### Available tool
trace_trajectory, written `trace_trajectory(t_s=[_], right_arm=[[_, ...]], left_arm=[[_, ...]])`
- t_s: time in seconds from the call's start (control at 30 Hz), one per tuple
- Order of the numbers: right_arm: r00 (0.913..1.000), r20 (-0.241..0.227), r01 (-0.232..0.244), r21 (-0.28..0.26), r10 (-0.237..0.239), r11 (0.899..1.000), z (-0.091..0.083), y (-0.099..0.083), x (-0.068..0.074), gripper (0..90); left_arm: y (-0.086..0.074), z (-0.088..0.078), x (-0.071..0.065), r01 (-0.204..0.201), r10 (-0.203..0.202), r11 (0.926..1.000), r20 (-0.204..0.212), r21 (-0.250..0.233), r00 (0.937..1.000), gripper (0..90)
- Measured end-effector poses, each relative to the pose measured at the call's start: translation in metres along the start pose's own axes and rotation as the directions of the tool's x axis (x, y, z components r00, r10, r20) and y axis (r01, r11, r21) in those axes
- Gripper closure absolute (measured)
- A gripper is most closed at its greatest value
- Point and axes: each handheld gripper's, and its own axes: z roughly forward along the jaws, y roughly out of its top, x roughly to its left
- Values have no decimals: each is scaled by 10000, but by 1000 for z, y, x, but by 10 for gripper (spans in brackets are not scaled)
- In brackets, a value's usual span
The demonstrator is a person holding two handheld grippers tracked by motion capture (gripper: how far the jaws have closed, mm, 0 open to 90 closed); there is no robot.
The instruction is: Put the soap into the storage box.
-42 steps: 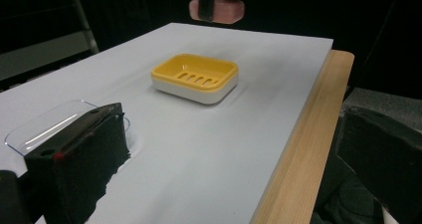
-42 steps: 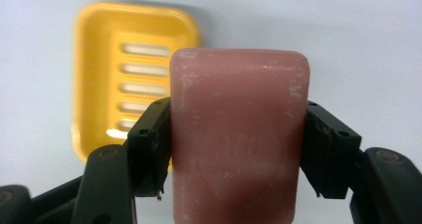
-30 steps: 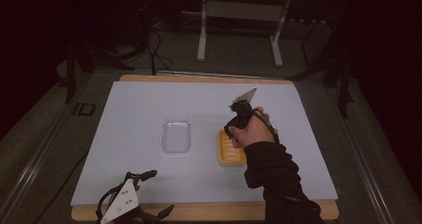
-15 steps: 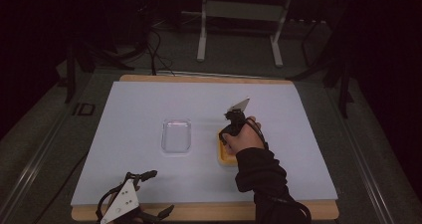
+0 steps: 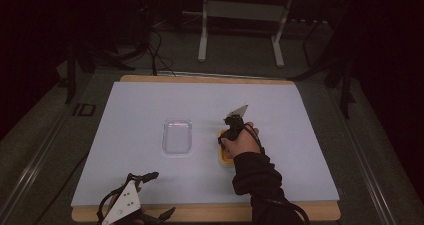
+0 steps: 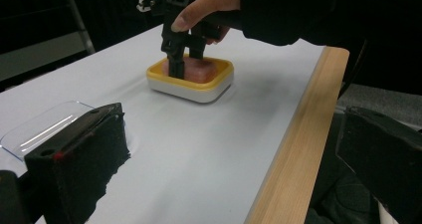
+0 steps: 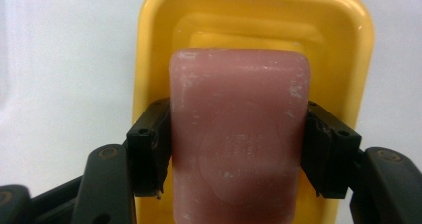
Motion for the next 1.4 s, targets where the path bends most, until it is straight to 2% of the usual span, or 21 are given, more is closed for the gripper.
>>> trace_trajectory(t_s=[0.23,0.37,0.47,0.53,0.67,0.77,0.83,0.97,1.03,1.07,1.2,1.23,1.27,1.33,1.4], right_arm=[[9999,45,119,135,-120,9998,-2,1,-1,361],[9997,-140,182,-160,-185,9997,-11,3,-2,301],[9995,-179,261,-398,-269,9989,-20,4,-3,298],[9986,-174,494,-612,-505,9969,-25,3,-4,283],[9914,-745,986,-1138,-1074,9886,-36,-2,-10,281],[9806,-1486,1034,-1595,-1275,9818,-42,-7,-18,265],[9739,-1624,1271,-1877,-1584,9740,-44,-10,-23,251],[9525,-2269,1471,-2419,-2033,9591,-50,-20,-36,236],[9495,-2086,1728,-2757,-2344,9456,-52,-26,-41,231],[9493,-2095,1684,-2909,-2344,9418,-54,-28,-44,229],[9439,-2443,1356,-3261,-2219,9356,-54,-37,-54,204],[9409,-2345,1567,-3377,-2442,9281,-54,-40,-56,205],[9370,-2126,1913,-3517,-2772,9164,-55,-43,-58,207],[9340,-1940,2149,-3655,-2999,9057,-55,-47,-61,216],[9286,-1687,2468,-3846,-3306,8895,-56,-51,-65,207]], left_arm=[[0,0,-1,-36,36,10000,-16,-5,10000,3],[0,0,-1,-31,31,10000,-11,-6,10000,2],[0,0,0,-27,27,10000,-18,-10,10000,3],[0,0,0,-29,29,10000,-21,-9,10000,3],[0,0,0,-23,23,10000,-15,-2,10000,2],[0,0,0,-32,32,10000,-4,0,10000,2],[0,0,0,-25,25,10000,-20,21,10000,2],[0,1,0,-34,35,10000,-31,37,10000,3],[0,1,0,-49,49,10000,-44,55,10000,2],[0,1,0,-36,36,10000,-44,52,10000,3],[0,2,0,-20,21,10000,-56,89,10000,3],[0,1,0,-30,31,9999,-71,101,10000,3],[0,1,0,-28,29,10000,-74,92,10000,2],[0,1,0,-20,20,10000,-86,73,10000,2],[-1,1,0,-6,7,10000,-91,72,10000,3]])
